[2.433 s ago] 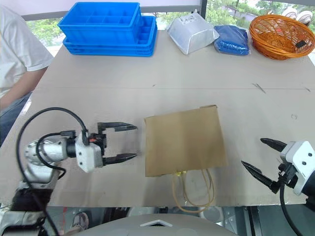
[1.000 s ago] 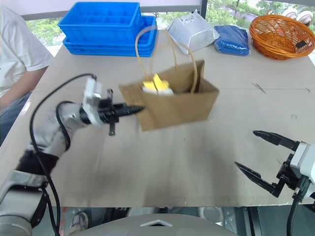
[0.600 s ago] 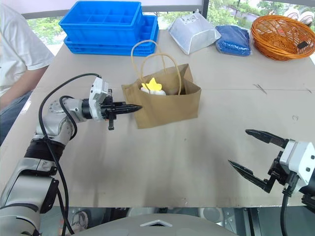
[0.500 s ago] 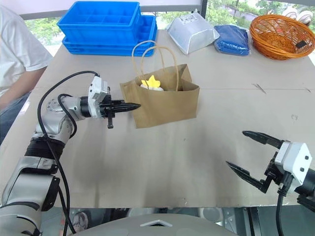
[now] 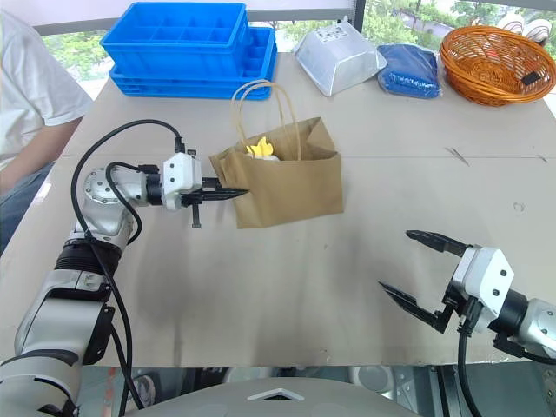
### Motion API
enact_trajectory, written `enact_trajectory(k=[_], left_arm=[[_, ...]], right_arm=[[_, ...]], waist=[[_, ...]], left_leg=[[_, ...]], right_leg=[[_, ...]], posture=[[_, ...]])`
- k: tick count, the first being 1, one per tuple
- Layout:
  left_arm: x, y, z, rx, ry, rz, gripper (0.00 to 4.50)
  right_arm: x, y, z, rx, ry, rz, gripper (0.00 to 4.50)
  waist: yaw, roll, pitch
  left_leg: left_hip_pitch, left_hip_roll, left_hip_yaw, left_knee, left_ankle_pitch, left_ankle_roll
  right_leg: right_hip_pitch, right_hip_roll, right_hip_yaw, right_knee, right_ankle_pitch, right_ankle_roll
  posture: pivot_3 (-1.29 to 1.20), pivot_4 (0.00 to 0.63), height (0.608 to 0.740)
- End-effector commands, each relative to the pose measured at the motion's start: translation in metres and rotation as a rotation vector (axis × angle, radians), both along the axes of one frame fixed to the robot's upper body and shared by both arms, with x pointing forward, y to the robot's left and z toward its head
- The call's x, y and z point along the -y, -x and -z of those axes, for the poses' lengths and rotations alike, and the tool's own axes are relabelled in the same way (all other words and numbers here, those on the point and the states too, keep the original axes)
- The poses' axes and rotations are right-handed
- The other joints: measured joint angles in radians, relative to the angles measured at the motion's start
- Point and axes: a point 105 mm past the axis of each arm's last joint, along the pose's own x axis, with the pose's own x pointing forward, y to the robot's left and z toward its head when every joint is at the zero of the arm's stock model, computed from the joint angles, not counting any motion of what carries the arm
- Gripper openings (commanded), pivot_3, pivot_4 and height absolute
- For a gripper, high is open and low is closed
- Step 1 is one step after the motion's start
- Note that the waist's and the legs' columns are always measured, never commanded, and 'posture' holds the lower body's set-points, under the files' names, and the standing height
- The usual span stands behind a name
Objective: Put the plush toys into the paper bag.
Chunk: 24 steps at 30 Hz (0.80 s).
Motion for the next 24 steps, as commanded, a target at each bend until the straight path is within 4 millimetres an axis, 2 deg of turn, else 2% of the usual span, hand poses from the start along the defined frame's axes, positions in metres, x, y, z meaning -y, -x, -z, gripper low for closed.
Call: enact_trajectory(k=[1, 7, 10, 15, 18, 22, 23, 24], left_arm=[[0.0, -0.006, 0.001, 0.055, -0.039, -0.021, 0.11], [-0.004, -0.001, 0.0, 0.247, -0.119, 0.031, 0.11], [0.001, 0.001, -0.01, 0.35, -0.083, 0.04, 0.11], [0.0, 0.005, 0.001, 0.447, -0.165, 0.058, 0.11], [0.005, 0.004, -0.002, 0.407, -0.066, 0.017, 0.11], [0.001, 0.008, -0.009, 0.245, 0.081, -0.019, 0.11], [0.0, 0.011, -0.011, 0.214, 0.106, -0.013, 0.75], [-0.003, 0.015, -0.012, 0.174, 0.128, -0.003, 0.99]], right_arm=[[-0.004, 0.0, -0.005, 0.027, -0.003, -0.018, 4.5], [-0.006, -0.004, -0.006, 0.026, -0.012, -0.027, 4.5], [-0.007, -0.005, -0.007, 0.028, -0.017, -0.029, 4.5], [-0.01, -0.007, -0.006, 0.027, -0.023, -0.032, 4.5], [-0.01, -0.007, -0.008, 0.03, -0.025, -0.033, 4.5], [-0.01, -0.007, -0.009, 0.029, -0.025, -0.031, 4.5], [-0.009, -0.006, -0.009, 0.029, -0.024, -0.03, 4.5], [-0.009, -0.006, -0.01, 0.03, -0.024, -0.027, 4.5]], waist=[[0.001, 0.0, 0.0], [0.0, 0.0, 0.0], [0.001, 0.0, 0.0], [0.001, 0.0, 0.0], [0.0, 0.0, 0.0], [0.0, 0.0, 0.0], [0.0, 0.0, 0.0], [0.0, 0.0, 0.0]], left_leg=[[0.0, 0.0, 0.0, 0.0, 0.0, 0.0], [0.0, 0.0, 0.0, 0.0, 0.0, 0.0], [0.0, 0.0, 0.0, 0.0, 0.0, 0.0], [0.0, 0.0, 0.0, 0.0, 0.0, 0.0], [0.0, 0.0, 0.0, 0.0, 0.0, 0.0], [0.0, 0.0, 0.0, 0.0, 0.0, 0.0], [0.0, 0.0, -0.001, 0.0, 0.0, 0.0], [0.0, 0.0, -0.001, 0.0, 0.0, 0.0]], right_leg=[[0.0, 0.0, 0.0, 0.0, 0.0, 0.0], [0.0, -0.001, 0.0, 0.0, 0.0, 0.0], [0.0, -0.001, 0.0, 0.0, 0.0, 0.0], [0.0, -0.002, -0.001, 0.0, 0.0, 0.0], [0.0, -0.002, -0.001, 0.0, 0.0, 0.0], [0.0, -0.002, -0.001, 0.0, 0.0, 0.0], [0.0, -0.002, -0.001, 0.0, 0.0, 0.0], [0.0, -0.002, -0.001, 0.0, 0.0, 0.0]], posture=[[0.0, 0.15, 0.74], [0.0, 0.15, 0.74], [0.0, 0.15, 0.74], [0.0, 0.15, 0.74], [0.0, 0.15, 0.74], [0.0, 0.15, 0.74], [0.0, 0.15, 0.74], [0.0, 0.15, 0.74]])
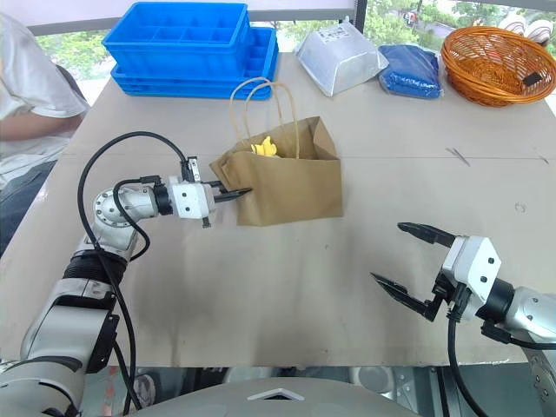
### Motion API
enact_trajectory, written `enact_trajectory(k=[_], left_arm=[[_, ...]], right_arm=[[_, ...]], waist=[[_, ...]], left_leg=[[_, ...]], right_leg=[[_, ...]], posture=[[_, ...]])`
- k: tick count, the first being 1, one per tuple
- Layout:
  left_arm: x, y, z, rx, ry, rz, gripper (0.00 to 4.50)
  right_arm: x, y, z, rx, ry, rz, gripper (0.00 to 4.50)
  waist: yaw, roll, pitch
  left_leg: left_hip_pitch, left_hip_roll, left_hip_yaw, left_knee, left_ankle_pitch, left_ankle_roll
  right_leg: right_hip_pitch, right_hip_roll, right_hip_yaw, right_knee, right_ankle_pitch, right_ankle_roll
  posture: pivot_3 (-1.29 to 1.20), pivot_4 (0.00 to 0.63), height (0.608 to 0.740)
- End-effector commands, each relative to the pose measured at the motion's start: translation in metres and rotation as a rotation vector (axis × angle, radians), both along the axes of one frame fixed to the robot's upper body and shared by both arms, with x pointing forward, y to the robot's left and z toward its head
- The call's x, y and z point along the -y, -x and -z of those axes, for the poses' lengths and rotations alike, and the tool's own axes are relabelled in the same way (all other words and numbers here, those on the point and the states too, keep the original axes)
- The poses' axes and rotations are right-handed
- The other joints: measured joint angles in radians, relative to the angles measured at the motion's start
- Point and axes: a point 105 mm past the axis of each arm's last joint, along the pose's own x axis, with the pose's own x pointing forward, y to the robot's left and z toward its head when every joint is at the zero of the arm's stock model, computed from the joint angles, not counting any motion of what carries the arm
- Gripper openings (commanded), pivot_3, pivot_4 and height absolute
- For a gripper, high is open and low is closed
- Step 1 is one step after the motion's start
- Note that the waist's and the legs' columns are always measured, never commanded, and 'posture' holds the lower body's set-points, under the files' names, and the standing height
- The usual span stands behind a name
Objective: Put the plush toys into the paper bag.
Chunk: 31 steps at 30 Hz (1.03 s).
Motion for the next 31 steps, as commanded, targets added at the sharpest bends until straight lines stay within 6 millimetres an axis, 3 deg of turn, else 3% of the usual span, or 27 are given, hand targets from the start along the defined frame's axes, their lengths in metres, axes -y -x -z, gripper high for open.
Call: enact_trajectory(k=[1, 4, 8, 9, 13, 18, 22, 26, 31], left_arm=[[-0.006, 0.01, -0.018, -0.089, 0.102, 0.043, 1.44], [-0.013, 0.015, -0.025, -0.105, 0.133, 0.04, 2.46], [-0.023, 0.022, -0.03, -0.173, 0.202, -0.006, 4.27], [-0.026, 0.024, -0.029, -0.206, 0.212, -0.018, 4.47], [-0.043, 0.038, -0.024, -0.344, 0.221, -0.104, 4.47], [-0.065, 0.07, -0.018, -0.536, 0.257, -0.213, 4.47], [-0.067, 0.084, -0.018, -0.602, 0.3, -0.265, 4.47], [-0.082, 0.11, -0.014, -0.657, 0.355, -0.372, 4.47], [-0.086, 0.123, -0.013, -0.674, 0.367, -0.398, 4.47]], right_arm=[[0.001, 0.001, -0.009, 0.033, 0.001, 0.003, 4.5], [0.002, 0.001, -0.01, 0.031, 0.005, 0.007, 4.5], [0.005, 0.001, -0.011, 0.03, 0.008, 0.013, 4.5], [0.006, 0.001, -0.011, 0.029, 0.008, 0.014, 4.5], [0.01, 0.0, -0.013, 0.026, 0.009, 0.02, 4.5], [0.025, 0.002, -0.016, 0.019, 0.022, 0.06, 4.5], [0.034, 0.006, -0.017, 0.014, 0.043, 0.085, 4.5], [0.061, 0.014, -0.021, 0.002, 0.078, 0.175, 4.5], [0.067, 0.016, -0.02, -0.012, 0.081, 0.182, 4.5]], waist=[[-0.001, 0.0, 0.0], [-0.002, 0.0, 0.0], [-0.002, 0.0, 0.0], [-0.002, 0.0, 0.0], [-0.007, 0.0, 0.0], [-0.008, 0.0, 0.001], [0.002, 0.001, 0.001], [-0.002, 0.001, 0.001], [-0.001, 0.001, 0.001]], left_leg=[[0.0, 0.0, 0.0, 0.0, 0.0, 0.0], [0.0, 0.0, 0.0, 0.0, 0.0, 0.0], [0.0, 0.0, 0.0, 0.0, 0.0, 0.0], [0.0, 0.0, 0.0, 0.0, 0.0, 0.0], [0.0, 0.001, 0.0, 0.0, 0.0, 0.0], [0.0, 0.001, -0.001, -0.001, 0.0, 0.0], [0.0, 0.001, -0.001, -0.001, 0.0, 0.0], [0.0, 0.002, -0.001, -0.001, -0.001, -0.001], [0.0, 0.002, 0.0, -0.002, -0.002, -0.001]], right_leg=[[0.0, 0.0, 0.0, 0.0, 0.0, 0.0], [0.0, 0.0, 0.0, 0.0, 0.0, 0.0], [0.0, 0.0, 0.0, 0.0, 0.0, 0.0], [0.0, 0.0, 0.0, 0.0, 0.0, 0.0], [0.0, 0.0, 0.0, 0.0, 0.0, 0.0], [0.0, 0.0, 0.0, 0.0, -0.002, -0.003], [0.0, -0.003, 0.0, 0.0, -0.003, -0.003], [0.0, -0.004, 0.0, -0.001, -0.005, -0.001], [0.0, -0.004, 0.0, -0.002, -0.006, 0.0]], posture=[[0.0, 0.15, 0.74], [0.0, 0.15, 0.74], [0.0, 0.15, 0.74], [0.0, 0.15, 0.74], [0.0, 0.15, 0.74], [0.0, 0.15, 0.74], [0.0, 0.15, 0.74], [0.0, 0.15, 0.74], [0.0, 0.15, 0.74]])
